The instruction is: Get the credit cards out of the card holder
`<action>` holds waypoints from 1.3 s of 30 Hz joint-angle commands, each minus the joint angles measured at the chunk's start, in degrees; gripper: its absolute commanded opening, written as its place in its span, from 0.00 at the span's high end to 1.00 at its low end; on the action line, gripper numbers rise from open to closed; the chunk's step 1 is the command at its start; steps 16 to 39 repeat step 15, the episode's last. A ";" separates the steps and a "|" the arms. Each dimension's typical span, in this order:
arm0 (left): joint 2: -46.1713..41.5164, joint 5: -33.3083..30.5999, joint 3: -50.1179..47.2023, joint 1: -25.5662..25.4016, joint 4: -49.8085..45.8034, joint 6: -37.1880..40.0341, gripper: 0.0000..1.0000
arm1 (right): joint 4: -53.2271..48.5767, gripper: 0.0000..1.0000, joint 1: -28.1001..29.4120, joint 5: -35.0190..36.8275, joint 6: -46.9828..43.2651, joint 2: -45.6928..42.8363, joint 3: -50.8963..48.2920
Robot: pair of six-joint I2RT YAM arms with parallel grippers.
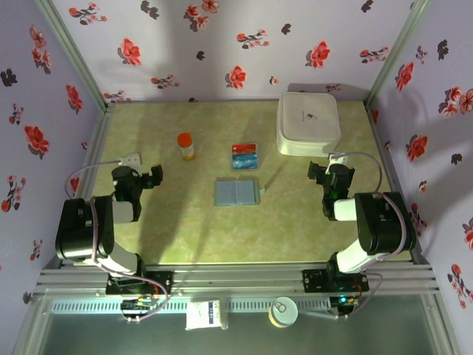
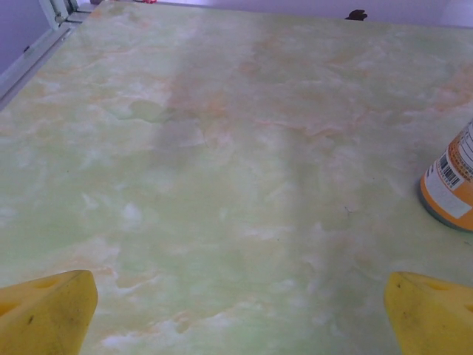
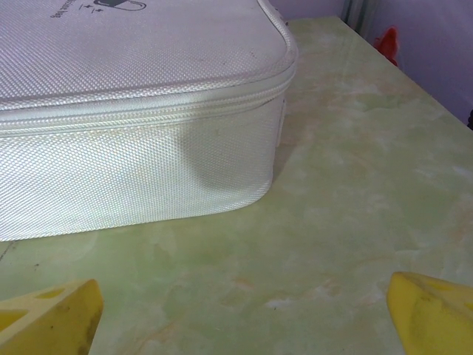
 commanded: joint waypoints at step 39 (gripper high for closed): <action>0.69 -4.21 0.96 -1.70 2.78 3.73 0.00 | 1.30 0.01 -0.59 -0.73 0.98 0.14 0.64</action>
